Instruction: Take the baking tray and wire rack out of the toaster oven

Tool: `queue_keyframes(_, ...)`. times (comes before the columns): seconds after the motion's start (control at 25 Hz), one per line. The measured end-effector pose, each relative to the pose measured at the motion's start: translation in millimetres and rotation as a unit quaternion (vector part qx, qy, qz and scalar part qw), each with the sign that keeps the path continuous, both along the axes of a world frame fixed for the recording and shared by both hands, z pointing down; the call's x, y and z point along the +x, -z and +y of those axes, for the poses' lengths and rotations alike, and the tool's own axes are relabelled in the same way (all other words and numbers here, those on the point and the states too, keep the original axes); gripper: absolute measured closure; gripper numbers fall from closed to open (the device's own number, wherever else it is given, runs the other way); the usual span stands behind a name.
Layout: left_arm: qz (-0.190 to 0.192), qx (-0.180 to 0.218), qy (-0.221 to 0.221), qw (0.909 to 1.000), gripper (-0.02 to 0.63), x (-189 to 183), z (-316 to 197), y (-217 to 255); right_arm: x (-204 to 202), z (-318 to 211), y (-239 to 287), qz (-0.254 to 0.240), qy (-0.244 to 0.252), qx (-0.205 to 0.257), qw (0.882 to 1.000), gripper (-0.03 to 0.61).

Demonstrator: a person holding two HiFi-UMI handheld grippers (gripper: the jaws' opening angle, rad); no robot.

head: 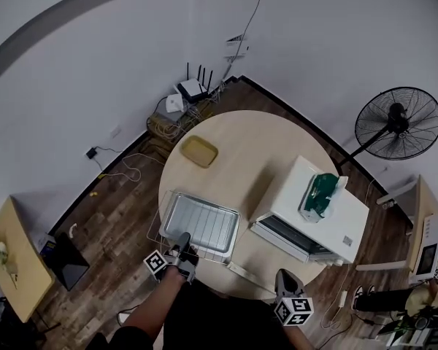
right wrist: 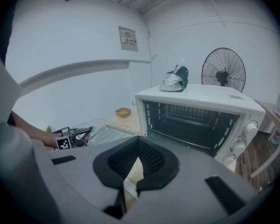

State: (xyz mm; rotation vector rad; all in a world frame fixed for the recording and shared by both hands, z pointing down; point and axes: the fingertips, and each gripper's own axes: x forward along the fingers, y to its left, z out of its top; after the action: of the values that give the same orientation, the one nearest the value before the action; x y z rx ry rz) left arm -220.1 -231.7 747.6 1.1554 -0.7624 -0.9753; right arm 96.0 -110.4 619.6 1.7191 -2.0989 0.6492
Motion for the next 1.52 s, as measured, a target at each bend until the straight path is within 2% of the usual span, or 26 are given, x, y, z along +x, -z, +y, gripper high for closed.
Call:
queue_keyframes(0.2,0.0,-0.014,-0.011,0.9998,0.595,-4,-21,-17,-7,-7,1,0.008,-0.025,-0.007,1.0,0.588)
queue_keyframes(0.48,-0.002,-0.034,-0.039,0.9987,0.595,9,-38,-42,-12,-13,3,0.021,-0.045,-0.011,0.999,0.588)
queue_keyframes(0.72,0.008,-0.062,-0.037,0.9974,0.595,13,-34,-62,-19,-17,12,0.038,-0.039,-0.004,0.999,0.588)
queue_keyframes(0.84,0.005,-0.057,-0.033,0.9978,0.595,15,-34,-59,-24,-18,14,0.04,-0.031,0.001,0.999,0.588)
queue_keyframes(1.12,-0.03,-0.084,-0.036,0.9953,0.595,18,-30,-68,-13,-21,17,0.035,-0.05,0.029,0.998,0.588)
queue_keyframes(1.4,-0.114,-0.137,-0.045,0.983,0.581,25,-27,-74,0,-21,20,0.022,-0.068,0.044,0.996,0.588)
queue_keyframes(1.52,-0.113,-0.147,-0.045,0.9817,0.565,29,-24,-77,5,-22,21,0.018,-0.07,0.048,0.996,0.588)
